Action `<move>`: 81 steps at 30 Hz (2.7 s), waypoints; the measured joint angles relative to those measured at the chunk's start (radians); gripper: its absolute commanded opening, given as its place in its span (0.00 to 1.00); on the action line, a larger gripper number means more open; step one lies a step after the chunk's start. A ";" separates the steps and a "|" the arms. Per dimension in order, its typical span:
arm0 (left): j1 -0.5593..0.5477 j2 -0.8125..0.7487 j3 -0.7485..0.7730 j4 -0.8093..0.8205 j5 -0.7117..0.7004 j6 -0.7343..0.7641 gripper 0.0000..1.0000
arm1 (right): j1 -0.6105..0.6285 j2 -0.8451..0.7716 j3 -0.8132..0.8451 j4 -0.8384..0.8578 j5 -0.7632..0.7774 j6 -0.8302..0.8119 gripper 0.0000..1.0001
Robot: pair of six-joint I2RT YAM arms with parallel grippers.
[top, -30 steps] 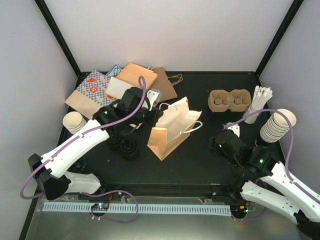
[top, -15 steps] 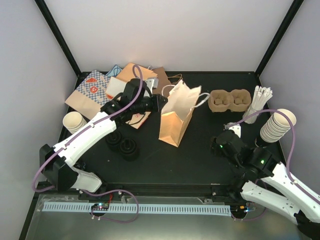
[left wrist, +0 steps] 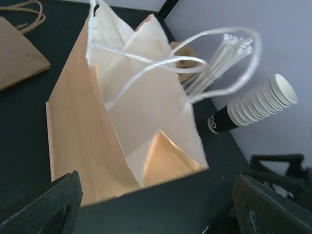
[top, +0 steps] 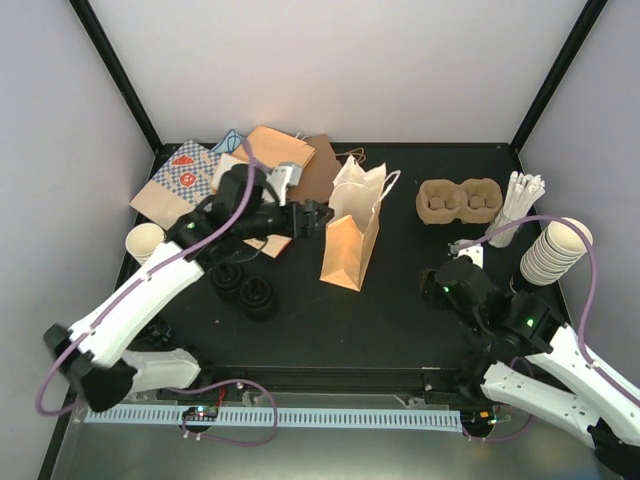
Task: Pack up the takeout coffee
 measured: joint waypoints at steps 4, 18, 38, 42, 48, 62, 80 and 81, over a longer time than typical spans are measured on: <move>0.000 -0.171 -0.018 -0.095 -0.034 0.037 0.98 | 0.000 0.012 0.016 0.007 0.007 -0.022 0.75; 0.159 -0.472 -0.109 -0.462 -0.360 0.123 0.99 | 0.000 0.052 0.034 0.078 -0.014 -0.073 0.82; 0.164 -0.496 -0.388 -0.322 -0.190 0.145 0.99 | -0.074 0.294 0.068 0.048 -0.031 -0.057 1.00; 0.164 -0.495 -0.403 -0.303 -0.186 0.144 0.99 | -0.257 0.267 0.068 0.080 -0.086 -0.085 0.98; 0.164 -0.496 -0.454 -0.248 -0.164 0.166 0.99 | -0.419 0.327 0.116 0.114 -0.125 -0.103 0.91; 0.164 -0.505 -0.584 -0.060 -0.135 0.233 0.99 | -0.629 0.708 0.323 0.259 -0.177 0.086 0.69; 0.164 -0.505 -0.572 -0.068 -0.143 0.392 0.99 | -0.656 1.132 0.640 0.307 -0.285 -0.490 0.61; 0.164 -0.506 -0.572 -0.067 -0.143 0.396 0.99 | -0.656 1.148 0.651 0.306 -0.284 -0.514 0.60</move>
